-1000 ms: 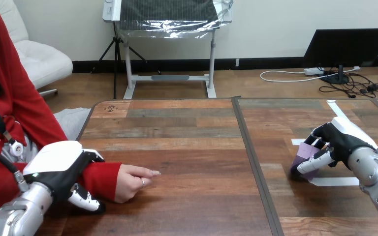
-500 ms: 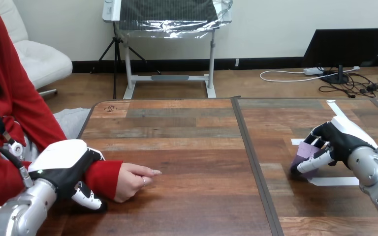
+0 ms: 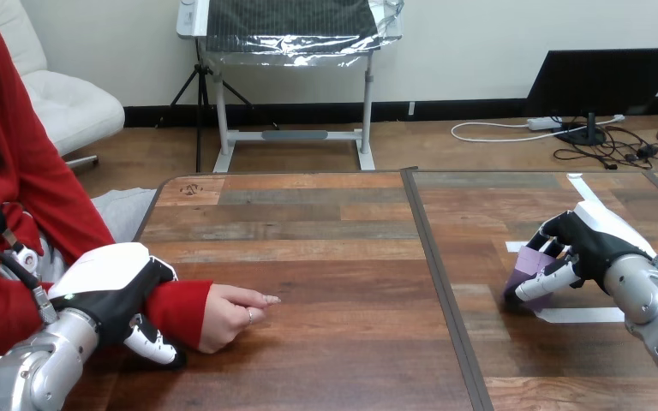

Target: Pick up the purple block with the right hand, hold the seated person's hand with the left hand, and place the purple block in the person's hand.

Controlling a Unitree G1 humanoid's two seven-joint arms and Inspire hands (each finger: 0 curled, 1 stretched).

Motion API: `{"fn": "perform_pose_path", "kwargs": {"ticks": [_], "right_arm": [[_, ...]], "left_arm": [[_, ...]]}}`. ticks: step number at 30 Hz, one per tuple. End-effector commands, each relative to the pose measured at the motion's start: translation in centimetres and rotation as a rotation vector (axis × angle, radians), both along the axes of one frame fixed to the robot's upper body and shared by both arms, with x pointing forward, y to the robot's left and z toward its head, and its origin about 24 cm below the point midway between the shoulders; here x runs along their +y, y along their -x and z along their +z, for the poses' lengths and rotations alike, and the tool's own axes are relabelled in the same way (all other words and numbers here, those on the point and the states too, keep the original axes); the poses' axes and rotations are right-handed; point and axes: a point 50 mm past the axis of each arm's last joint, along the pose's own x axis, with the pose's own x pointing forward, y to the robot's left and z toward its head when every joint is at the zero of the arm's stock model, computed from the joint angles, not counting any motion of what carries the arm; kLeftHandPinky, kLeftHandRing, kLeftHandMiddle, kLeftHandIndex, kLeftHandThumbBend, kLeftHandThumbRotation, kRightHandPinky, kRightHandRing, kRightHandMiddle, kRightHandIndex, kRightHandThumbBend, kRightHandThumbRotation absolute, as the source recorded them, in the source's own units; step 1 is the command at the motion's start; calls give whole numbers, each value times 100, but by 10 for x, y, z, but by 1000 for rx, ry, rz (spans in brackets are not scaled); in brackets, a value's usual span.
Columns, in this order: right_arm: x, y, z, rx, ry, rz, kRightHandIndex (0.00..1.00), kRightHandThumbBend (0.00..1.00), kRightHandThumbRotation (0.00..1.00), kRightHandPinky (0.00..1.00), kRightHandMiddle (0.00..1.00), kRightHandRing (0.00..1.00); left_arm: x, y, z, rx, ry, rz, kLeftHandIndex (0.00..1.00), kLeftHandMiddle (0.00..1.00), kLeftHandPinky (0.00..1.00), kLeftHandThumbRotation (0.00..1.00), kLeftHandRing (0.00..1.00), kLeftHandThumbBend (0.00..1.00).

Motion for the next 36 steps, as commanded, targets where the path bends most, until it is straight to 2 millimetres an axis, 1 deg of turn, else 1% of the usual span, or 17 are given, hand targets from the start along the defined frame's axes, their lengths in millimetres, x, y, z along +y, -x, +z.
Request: {"fn": "perform_pose_path", "kwargs": {"ticks": [1,3,10,21,22,27,36], "right_arm": [[12,-22,31,-122,-1,40,53,75,0,45,52,48],[12,-22,31,-120,0,42,53,75,0,45,52,48],[13,-22,31,-123,4,43,53,76,0,45,53,49],[14,-21,30,-121,-9,42,53,76,0,46,53,49],[14,-21,29,-120,-4,45,53,76,0,46,53,50],[14,-21,29,-119,2,53,53,76,0,47,54,50],[15,-21,29,-116,-7,53,53,76,0,45,53,49]], "left_arm": [[-3,0,-3,10,42,1,47,44,28,0,35,77],[-2,-1,-4,9,52,6,46,43,27,0,34,77],[-1,1,1,-9,84,17,43,41,25,0,32,75],[2,1,8,-37,112,34,43,40,25,0,31,75],[2,2,9,-46,129,38,43,40,25,0,31,74],[3,2,13,-79,167,53,42,40,26,0,32,74],[3,4,23,-140,221,61,41,39,25,0,31,74]]}}
